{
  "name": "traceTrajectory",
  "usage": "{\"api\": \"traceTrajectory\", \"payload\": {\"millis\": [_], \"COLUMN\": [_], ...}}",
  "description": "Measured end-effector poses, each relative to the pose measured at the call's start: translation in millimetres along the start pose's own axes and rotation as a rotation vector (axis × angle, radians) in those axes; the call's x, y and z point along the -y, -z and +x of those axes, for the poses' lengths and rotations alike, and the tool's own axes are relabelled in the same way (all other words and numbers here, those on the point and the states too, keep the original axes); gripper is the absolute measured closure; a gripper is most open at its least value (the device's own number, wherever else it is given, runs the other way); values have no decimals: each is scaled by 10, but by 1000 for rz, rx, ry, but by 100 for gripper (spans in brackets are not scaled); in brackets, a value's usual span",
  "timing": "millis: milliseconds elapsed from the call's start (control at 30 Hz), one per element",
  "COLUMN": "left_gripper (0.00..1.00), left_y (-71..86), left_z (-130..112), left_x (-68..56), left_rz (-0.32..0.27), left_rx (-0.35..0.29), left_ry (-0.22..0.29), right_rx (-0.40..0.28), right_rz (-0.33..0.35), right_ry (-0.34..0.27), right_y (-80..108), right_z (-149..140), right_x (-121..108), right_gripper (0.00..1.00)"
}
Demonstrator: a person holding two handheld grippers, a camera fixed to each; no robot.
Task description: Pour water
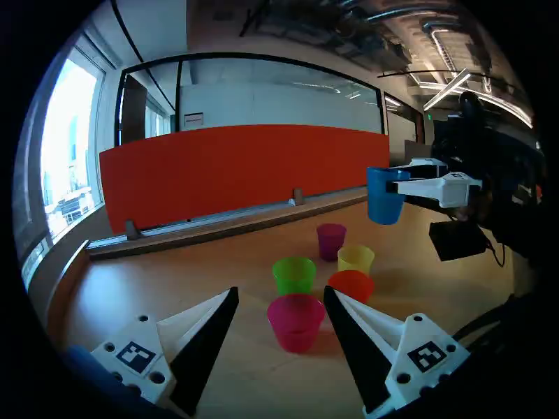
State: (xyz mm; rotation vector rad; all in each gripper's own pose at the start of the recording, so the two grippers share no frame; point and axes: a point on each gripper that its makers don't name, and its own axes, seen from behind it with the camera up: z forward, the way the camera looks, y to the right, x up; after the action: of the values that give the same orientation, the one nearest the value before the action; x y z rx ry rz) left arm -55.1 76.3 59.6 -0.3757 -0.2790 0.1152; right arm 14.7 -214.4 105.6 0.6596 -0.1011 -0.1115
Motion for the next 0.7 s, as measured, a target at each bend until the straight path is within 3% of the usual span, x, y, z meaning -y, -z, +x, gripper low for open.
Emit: {"api": "traceTrajectory", "payload": {"millis": [267, 700], "left_gripper": [10, 10], "left_y": [-196, -549], "left_z": [-1, -23], "left_x": [5, -176], "left_rz": [-27, -117], "left_rx": [40, 130], "left_ry": [-38, -95], "right_rx": [5, 17], "right_rz": [-2, -11], "right_ry": [-1, -16], "right_y": [133, 357], "right_z": [-69, -213], "right_x": [-12, -22], "right_gripper": [6, 7]}}
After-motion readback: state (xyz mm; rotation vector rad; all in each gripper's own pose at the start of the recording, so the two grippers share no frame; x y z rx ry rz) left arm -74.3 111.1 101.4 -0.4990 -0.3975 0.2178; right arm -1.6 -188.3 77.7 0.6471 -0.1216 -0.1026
